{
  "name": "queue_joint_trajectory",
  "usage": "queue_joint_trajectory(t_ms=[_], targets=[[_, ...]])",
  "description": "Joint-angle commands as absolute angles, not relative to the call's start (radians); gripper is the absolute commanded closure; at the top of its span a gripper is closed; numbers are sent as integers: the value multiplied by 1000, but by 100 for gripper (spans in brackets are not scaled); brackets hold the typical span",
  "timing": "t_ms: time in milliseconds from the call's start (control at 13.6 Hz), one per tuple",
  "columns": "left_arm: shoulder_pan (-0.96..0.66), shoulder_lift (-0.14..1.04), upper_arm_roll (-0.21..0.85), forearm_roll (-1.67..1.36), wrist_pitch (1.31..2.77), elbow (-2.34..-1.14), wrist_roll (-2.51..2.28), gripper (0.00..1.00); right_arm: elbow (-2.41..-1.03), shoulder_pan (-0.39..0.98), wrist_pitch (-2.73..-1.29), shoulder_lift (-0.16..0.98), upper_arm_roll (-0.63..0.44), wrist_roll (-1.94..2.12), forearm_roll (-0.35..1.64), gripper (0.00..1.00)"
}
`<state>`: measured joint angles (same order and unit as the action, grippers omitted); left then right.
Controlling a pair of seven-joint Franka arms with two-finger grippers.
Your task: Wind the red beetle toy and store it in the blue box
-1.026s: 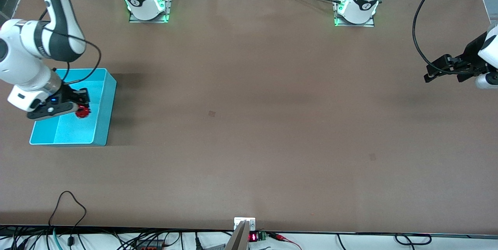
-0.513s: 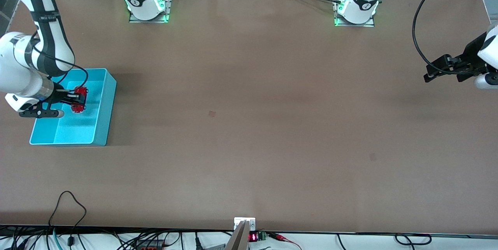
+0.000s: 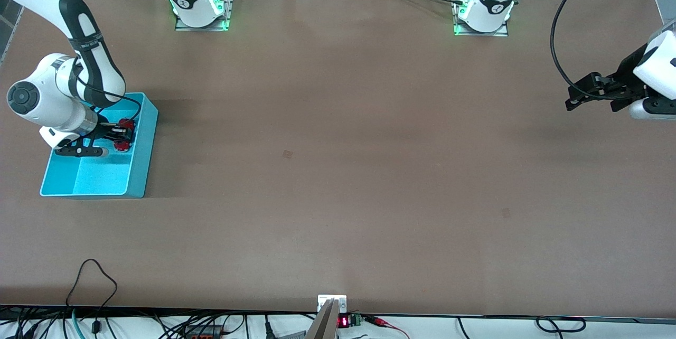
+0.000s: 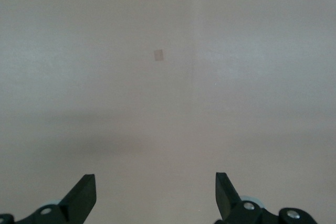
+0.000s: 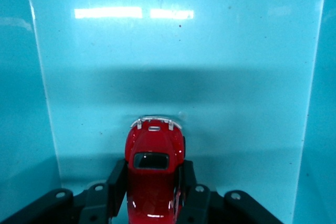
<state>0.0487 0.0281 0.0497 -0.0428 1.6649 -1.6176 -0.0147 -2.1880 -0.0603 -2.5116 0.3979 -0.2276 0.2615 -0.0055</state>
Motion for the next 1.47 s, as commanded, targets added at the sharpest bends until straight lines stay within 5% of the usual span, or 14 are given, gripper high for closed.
queue_joint_trajectory(t_ms=[0,73,659,1026,1392], targets=[[57,28,52,-44,1646,-1608,-6,0,-2197,-69,-2513,400,-224,281,6,22],[57,28,54,-44,1644,-1606,-11,0,-2194,-66,-2510,390,-225,281,6,0],[57,29,48,-43,1623,-1601,-14,0,-1896,-54,-2031,134,-181,281,-2,0],[57,29,51,-44,1628,-1600,-14,0,-1619,-60,-1653,89,-62,183,-21,0],[55,29,54,-43,1629,-1595,-14,0,-1517,-66,-1484,25,-26,175,-46,0]])
